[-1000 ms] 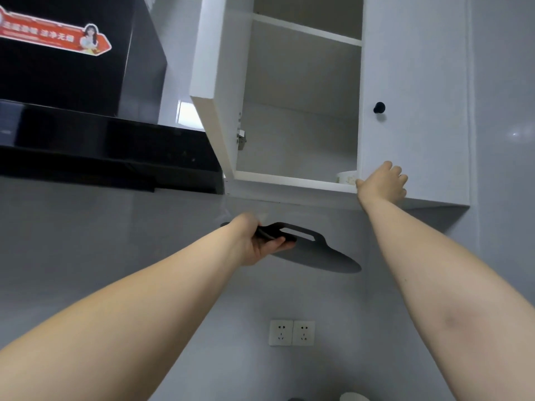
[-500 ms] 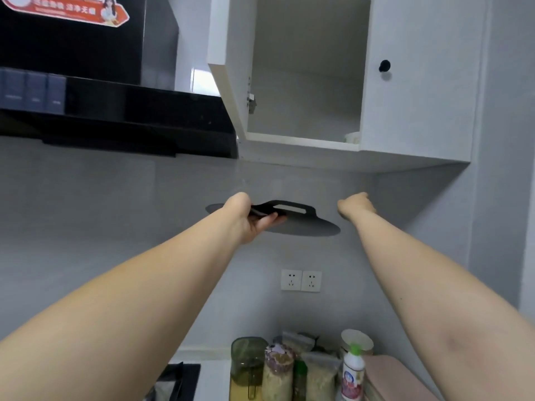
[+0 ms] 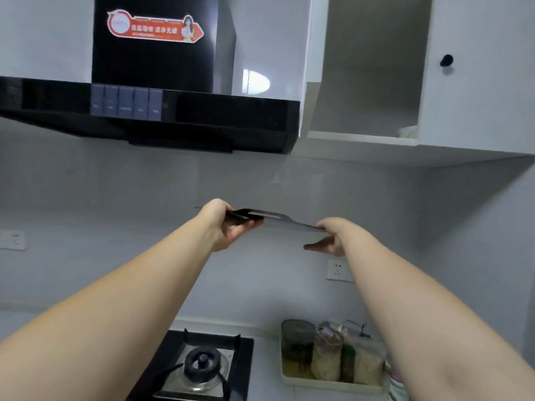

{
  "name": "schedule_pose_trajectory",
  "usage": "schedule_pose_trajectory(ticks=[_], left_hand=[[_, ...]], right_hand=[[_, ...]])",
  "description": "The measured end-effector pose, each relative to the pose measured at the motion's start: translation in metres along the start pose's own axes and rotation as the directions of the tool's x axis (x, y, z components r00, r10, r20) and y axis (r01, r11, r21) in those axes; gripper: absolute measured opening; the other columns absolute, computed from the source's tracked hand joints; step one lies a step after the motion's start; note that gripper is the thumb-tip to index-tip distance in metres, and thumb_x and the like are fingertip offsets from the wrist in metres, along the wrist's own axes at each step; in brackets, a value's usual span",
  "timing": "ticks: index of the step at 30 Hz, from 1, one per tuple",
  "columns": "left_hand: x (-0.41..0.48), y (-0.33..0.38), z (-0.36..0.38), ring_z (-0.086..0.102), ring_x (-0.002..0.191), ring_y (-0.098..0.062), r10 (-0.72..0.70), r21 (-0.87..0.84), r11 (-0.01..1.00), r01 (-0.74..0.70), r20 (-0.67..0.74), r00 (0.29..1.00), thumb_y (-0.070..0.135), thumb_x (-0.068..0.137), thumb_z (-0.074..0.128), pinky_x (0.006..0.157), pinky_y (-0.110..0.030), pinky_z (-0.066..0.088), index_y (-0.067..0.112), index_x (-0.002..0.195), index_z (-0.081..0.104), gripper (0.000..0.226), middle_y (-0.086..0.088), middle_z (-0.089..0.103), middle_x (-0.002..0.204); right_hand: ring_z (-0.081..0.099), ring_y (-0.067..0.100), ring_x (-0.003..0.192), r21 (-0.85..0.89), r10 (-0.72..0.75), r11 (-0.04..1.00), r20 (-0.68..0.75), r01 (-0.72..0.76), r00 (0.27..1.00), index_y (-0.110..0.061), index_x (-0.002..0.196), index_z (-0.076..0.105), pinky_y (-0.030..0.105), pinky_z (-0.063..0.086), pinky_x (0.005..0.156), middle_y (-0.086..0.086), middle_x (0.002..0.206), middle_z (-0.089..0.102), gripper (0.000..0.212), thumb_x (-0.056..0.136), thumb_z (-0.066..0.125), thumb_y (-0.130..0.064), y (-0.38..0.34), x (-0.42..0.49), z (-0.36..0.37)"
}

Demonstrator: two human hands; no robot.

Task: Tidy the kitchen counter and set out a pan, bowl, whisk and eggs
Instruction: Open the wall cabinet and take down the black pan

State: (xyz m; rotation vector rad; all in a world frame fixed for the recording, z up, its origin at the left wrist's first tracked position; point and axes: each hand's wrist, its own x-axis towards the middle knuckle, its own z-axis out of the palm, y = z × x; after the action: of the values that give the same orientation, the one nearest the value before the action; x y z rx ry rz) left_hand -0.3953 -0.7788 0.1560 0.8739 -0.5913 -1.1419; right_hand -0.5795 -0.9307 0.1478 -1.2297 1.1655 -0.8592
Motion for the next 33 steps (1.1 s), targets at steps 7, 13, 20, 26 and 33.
schedule_pose_trajectory(ticks=[7, 13, 20, 26, 33], left_hand=[[-0.019, 0.04, -0.121, 0.069, 0.056, -0.036, -0.03, -0.01, 1.0, 0.029, -0.079, 0.996, 0.006, 0.093, 0.03, 0.046, -0.037, 0.057, -0.003, 0.108, 0.056, 0.03, -0.022, 0.07, 0.076], [-0.032, 0.079, -0.226, 0.065, 0.093, -0.043, -0.023, -0.172, 0.985, -0.01, -0.192, 0.981, 0.036, 0.095, 0.046, 0.066, -0.046, 0.059, 0.004, 0.117, 0.047, 0.039, -0.018, 0.06, 0.113], [-0.026, 0.09, -0.326, 0.054, 0.118, -0.029, 0.139, -0.326, 0.911, -0.252, -0.333, 0.933, 0.043, 0.087, 0.062, 0.107, -0.041, 0.039, 0.01, 0.117, 0.046, 0.047, -0.01, 0.051, 0.12], [0.003, 0.092, -0.412, 0.056, 0.116, -0.031, 0.177, -0.098, 0.965, -0.241, -0.434, 0.884, 0.016, 0.091, 0.06, 0.097, -0.039, 0.042, 0.012, 0.123, 0.052, 0.033, -0.01, 0.052, 0.133], [0.054, 0.135, -0.516, 0.063, 0.08, -0.028, 0.24, -0.089, 0.92, -0.383, -0.646, 0.725, -0.017, 0.085, 0.044, 0.055, -0.032, 0.055, -0.002, 0.133, 0.04, 0.051, -0.018, 0.061, 0.101]], right_hand=[[0.07, 0.034, 0.091, 0.361, 0.061, 0.928, 0.086, -0.088, 0.994, 0.013, 0.095, 0.061, 0.04, 0.055, 0.074, 0.021, 0.073, 0.065, 0.03, 0.091, 0.032, 0.01, 0.02, -0.022, 0.131], [0.061, 0.039, 0.108, 0.426, 0.072, 0.9, 0.075, -0.097, 0.995, 0.009, 0.106, 0.052, 0.045, 0.056, 0.077, 0.026, 0.112, 0.06, 0.027, 0.092, 0.03, 0.01, 0.049, -0.034, 0.262], [0.061, 0.039, 0.102, 0.474, 0.062, 0.875, 0.085, -0.095, 0.994, 0.005, 0.116, 0.051, 0.042, 0.054, 0.065, 0.021, 0.109, 0.056, 0.033, 0.087, 0.035, 0.011, 0.066, -0.038, 0.397], [0.062, 0.035, 0.104, 0.512, 0.085, 0.845, 0.156, -0.154, 0.984, -0.001, 0.122, 0.052, 0.039, 0.054, 0.06, 0.018, 0.118, 0.06, 0.04, 0.086, 0.042, 0.013, 0.086, -0.025, 0.495], [0.062, 0.038, 0.098, 0.475, 0.118, 0.832, 0.353, -0.287, 0.928, -0.002, 0.093, 0.054, 0.043, 0.056, 0.079, 0.019, 0.106, 0.062, 0.031, 0.081, 0.037, 0.022, 0.104, 0.01, 0.612]])
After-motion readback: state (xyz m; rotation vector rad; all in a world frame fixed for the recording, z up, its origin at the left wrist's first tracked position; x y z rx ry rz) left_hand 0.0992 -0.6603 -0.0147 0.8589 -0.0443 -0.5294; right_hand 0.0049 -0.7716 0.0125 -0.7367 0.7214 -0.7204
